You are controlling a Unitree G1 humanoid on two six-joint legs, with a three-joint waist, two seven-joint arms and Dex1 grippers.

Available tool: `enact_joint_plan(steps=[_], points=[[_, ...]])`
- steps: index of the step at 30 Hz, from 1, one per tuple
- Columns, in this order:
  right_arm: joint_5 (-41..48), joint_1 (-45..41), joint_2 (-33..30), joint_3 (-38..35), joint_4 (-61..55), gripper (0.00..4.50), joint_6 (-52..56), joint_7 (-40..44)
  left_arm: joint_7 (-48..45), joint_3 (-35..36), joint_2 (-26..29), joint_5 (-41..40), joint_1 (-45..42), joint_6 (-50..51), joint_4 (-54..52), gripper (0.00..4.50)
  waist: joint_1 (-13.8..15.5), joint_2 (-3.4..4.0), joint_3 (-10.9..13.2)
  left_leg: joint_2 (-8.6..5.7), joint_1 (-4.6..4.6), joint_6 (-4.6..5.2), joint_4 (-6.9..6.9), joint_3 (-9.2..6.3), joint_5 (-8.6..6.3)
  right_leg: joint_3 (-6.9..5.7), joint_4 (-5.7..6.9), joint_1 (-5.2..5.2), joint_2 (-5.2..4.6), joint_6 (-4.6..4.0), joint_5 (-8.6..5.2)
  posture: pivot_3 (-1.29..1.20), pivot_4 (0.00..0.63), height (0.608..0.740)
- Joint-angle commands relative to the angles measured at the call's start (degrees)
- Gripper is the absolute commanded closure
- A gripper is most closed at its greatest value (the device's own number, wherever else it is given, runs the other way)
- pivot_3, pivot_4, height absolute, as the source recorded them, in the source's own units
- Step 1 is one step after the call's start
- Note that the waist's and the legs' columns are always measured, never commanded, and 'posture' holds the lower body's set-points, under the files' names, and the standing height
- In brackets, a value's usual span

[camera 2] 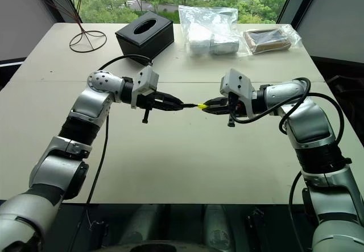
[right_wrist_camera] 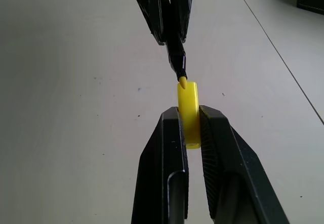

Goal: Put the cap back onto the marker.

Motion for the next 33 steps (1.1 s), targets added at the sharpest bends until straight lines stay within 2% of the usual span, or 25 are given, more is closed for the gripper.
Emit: enact_joint_plan(steps=[1, 16, 33], points=[[1.1, -0.1, -0.2, -0.3, -2.7, 4.47, -0.5, -0.1, -0.3, 0.8, 0.5, -0.5, -1.6, -0.1, -1.0, 4.5, 0.0, 0.0, 0.0, 0.0, 0.0, 0.0, 0.0, 0.0, 0.0, 0.0, 0.0, 0.0, 0.0, 0.0, 0.0, 0.0, 0.15, 0.74], [0.5, -0.1, -0.3, -0.3, -1.1, 4.47, -1.5, -0.3, -0.4, 0.8, 2.0, -0.6, -0.8, 0.5, -2.4, 4.5, 0.0, 0.0, 0.0, 0.0, 0.0, 0.0, 0.0, 0.0, 0.0, 0.0, 0.0, 0.0, 0.0, 0.0, 0.0, 0.0, 0.15, 0.74], [1.5, 0.0, 0.1, 0.0, -3.7, 4.47, -0.3, -0.9, 0.0, 0.0, 0.7, -0.1, 0.3, 0.2, -2.5, 4.5, 0.0, 0.0, 0.0, 0.0, 0.0, 0.0, 0.01, 0.0, 0.0, 0.0, 0.0, 0.0, 0.0, 0.0, 0.0, 0.0, 0.15, 0.74]])
